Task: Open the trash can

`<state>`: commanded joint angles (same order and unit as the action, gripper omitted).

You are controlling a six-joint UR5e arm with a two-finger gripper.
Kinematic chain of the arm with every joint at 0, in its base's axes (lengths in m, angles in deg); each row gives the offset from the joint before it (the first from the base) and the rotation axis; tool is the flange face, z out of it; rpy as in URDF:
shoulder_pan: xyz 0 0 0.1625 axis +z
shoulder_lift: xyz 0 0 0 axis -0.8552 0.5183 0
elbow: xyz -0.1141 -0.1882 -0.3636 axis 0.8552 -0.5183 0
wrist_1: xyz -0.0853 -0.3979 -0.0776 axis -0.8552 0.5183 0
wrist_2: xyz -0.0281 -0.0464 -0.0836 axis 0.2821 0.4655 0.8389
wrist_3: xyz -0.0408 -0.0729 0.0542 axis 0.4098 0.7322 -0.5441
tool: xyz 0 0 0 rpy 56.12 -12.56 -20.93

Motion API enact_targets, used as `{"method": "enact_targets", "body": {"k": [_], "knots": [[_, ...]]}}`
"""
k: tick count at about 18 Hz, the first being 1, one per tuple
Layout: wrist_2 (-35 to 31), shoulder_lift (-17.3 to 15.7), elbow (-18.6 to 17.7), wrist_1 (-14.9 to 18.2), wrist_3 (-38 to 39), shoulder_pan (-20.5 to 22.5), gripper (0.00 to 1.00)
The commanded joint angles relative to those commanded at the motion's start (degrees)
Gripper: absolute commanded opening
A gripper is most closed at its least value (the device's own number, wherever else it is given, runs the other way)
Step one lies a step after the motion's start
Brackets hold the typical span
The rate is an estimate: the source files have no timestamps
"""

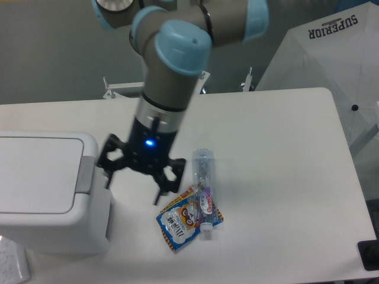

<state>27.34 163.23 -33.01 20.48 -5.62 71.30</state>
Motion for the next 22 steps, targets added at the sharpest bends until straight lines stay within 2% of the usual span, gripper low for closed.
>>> {"method": "enact_targets", "body": {"k": [4, 12, 22], "knots": [[-0.2, -0.8, -1.8, -0.2, 1.1, -0.2, 1.0], [-0.3, -0.6, -0.5, -0.4, 0.7, 0.6, 1.0], [-0.6, 0.0, -1.0, -0.9, 0.1, 0.5, 1.0]]}}
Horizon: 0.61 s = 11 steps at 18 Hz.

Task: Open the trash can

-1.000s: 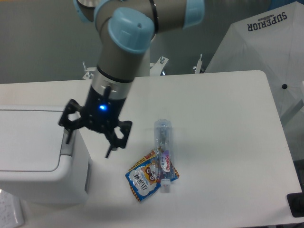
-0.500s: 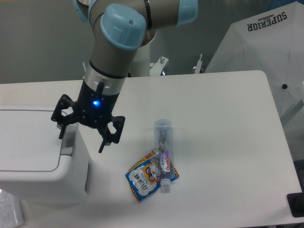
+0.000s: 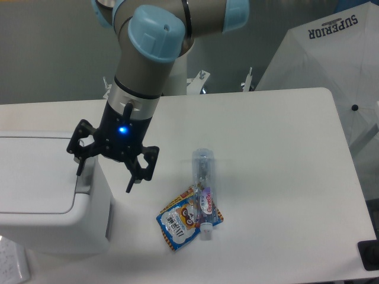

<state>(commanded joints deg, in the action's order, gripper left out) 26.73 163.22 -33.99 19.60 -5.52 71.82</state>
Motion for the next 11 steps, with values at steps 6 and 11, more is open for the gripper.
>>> {"method": "enact_targets", "body": {"k": [6, 11], "knots": [[-1.8, 0.5, -0.1, -0.2, -0.5, -0.1, 1.0], [-1.8, 0.5, -0.2, -0.1, -0.5, -0.2, 1.0]]}}
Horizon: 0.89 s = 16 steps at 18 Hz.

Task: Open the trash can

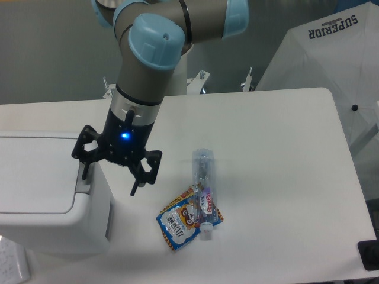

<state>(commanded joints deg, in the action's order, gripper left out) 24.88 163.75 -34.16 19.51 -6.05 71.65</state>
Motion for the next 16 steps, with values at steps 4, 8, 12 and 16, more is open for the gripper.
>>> {"method": "enact_targets", "body": {"k": [4, 8, 12, 16], "knots": [[-0.1, 0.4, -0.1, 0.0, 0.1, 0.0, 1.0], [-0.1, 0.5, 0.0, 0.0, 0.1, 0.0, 1.0], [-0.1, 0.5, 0.0, -0.1, 0.1, 0.0, 1.0], [-0.1, 0.4, 0.0, -0.1, 0.1, 0.0, 1.0]]}}
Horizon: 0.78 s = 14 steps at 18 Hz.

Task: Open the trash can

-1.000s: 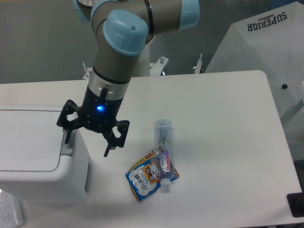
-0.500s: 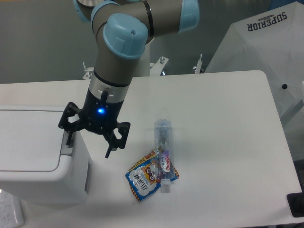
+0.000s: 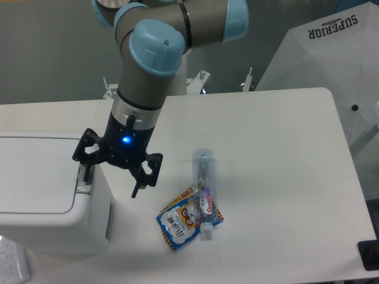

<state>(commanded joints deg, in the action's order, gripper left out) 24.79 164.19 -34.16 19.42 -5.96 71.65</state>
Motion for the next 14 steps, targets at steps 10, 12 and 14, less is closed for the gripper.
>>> {"method": "enact_targets", "body": {"k": [10, 12, 14], "knots": [[0.0, 0.4, 0.0, 0.0, 0.0, -0.1, 1.0], [0.0, 0.4, 0.1, 0.0, 0.0, -0.1, 1.0], [0.0, 0.3, 0.6, 0.3, 0.1, -0.1, 1.0]]}}
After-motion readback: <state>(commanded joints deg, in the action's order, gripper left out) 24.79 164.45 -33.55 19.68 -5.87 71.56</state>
